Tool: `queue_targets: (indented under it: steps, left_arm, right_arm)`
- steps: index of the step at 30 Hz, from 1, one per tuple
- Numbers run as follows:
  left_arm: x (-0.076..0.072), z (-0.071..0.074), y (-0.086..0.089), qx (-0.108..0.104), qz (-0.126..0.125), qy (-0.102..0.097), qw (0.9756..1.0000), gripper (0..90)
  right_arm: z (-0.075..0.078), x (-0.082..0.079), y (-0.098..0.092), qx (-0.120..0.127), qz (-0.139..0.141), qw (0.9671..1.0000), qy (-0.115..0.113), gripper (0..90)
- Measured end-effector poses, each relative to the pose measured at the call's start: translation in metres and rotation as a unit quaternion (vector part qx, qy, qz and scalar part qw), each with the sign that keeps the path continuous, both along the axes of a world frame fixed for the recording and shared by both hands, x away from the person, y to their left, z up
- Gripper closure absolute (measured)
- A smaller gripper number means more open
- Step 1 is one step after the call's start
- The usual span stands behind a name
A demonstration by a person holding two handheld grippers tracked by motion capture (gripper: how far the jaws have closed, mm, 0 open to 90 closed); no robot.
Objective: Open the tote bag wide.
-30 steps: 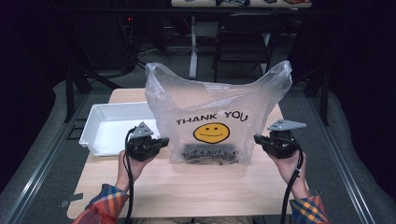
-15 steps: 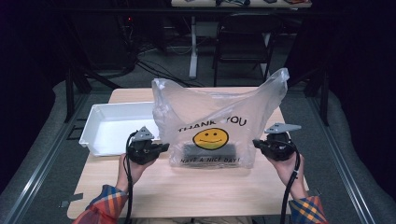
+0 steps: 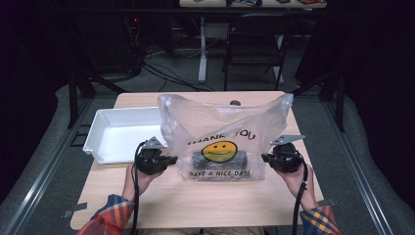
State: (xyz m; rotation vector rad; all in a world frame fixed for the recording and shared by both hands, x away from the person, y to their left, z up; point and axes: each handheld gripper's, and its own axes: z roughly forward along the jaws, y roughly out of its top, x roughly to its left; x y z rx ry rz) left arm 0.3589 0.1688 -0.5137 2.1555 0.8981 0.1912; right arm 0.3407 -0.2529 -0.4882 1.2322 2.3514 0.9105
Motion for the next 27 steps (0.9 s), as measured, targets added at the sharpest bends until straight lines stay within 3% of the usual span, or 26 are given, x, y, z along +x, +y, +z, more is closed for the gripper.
queue_targets:
  steps: [2, 5, 6, 8, 11, 18, 23, 27]
  left_arm:
    - [0.0, -0.005, -0.002, 0.001, 0.004, 0.008, 1.0, 89.4]
    - [0.001, -0.009, -0.003, 0.006, 0.003, 0.018, 0.9998, 89.4]
    - [0.002, -0.008, -0.003, 0.008, -0.001, 0.02, 0.9998, 89.5]
    - [0.001, -0.007, -0.002, 0.007, -0.005, 0.026, 0.9996, 89.5]
    - [0.0, -0.006, -0.001, 0.004, -0.001, 0.021, 0.9998, 89.7]
    - [-0.008, -0.004, 0.008, -0.017, -0.002, 0.036, 0.9992, 89.7]
    - [-0.007, -0.01, 0.005, -0.004, -0.003, 0.048, 0.9988, 89.7]
    - [-0.004, -0.018, 0.002, 0.019, 0.0, 0.059, 0.9981, 89.7]
  right_arm:
    - [-0.002, 0.001, 0.0, -0.018, 0.002, 0.9998, 0.01, 89.9]
    - [-0.008, 0.002, 0.001, -0.021, 0.002, 0.9997, 0.016, 89.9]
    - [-0.01, 0.003, 0.002, -0.012, 0.001, 0.9998, 0.016, 90.0]
    - [-0.007, 0.003, -0.001, -0.023, 0.0, 0.9996, 0.016, 90.0]
    - [-0.005, 0.002, -0.002, -0.017, -0.002, 0.9998, 0.013, 90.0]
    - [0.009, -0.012, -0.007, 0.018, 0.002, 0.9998, 0.012, 90.0]
    - [0.005, -0.011, -0.006, 0.006, 0.004, 0.9994, 0.033, 90.0]
    - [-0.011, -0.002, -0.004, 0.007, 0.005, 0.9986, 0.053, 90.0]
